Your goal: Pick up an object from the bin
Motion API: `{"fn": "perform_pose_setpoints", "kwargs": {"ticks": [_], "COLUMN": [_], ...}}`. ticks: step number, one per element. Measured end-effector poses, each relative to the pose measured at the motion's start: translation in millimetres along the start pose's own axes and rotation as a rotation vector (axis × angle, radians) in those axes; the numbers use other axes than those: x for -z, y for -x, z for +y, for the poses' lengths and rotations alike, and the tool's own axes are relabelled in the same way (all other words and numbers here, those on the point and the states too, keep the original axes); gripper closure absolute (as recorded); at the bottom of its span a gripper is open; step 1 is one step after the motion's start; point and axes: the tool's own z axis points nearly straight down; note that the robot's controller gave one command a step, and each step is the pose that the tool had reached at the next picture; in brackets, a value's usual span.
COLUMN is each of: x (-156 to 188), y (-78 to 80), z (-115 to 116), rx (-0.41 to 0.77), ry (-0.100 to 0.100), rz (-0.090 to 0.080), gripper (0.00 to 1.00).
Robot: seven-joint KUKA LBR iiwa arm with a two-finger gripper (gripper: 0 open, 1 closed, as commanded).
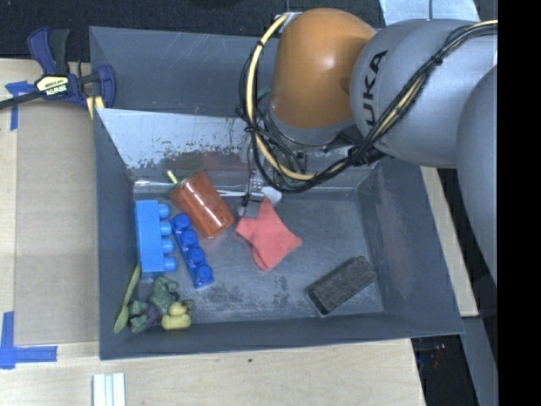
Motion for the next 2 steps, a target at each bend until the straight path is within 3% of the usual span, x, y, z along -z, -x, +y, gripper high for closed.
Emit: {"fn": "perform_pose_setpoints", "kwargs": {"ticks": [1,2], "x": [-48.6,-55.3], "y": [-8.2,0.5], "z": [-36.0,-35.9], "rx": [0.054,0.048], "ry": [0.0,0.002], "rz": [-0.003,-0.005], "gripper": [0.0,0.0]}}
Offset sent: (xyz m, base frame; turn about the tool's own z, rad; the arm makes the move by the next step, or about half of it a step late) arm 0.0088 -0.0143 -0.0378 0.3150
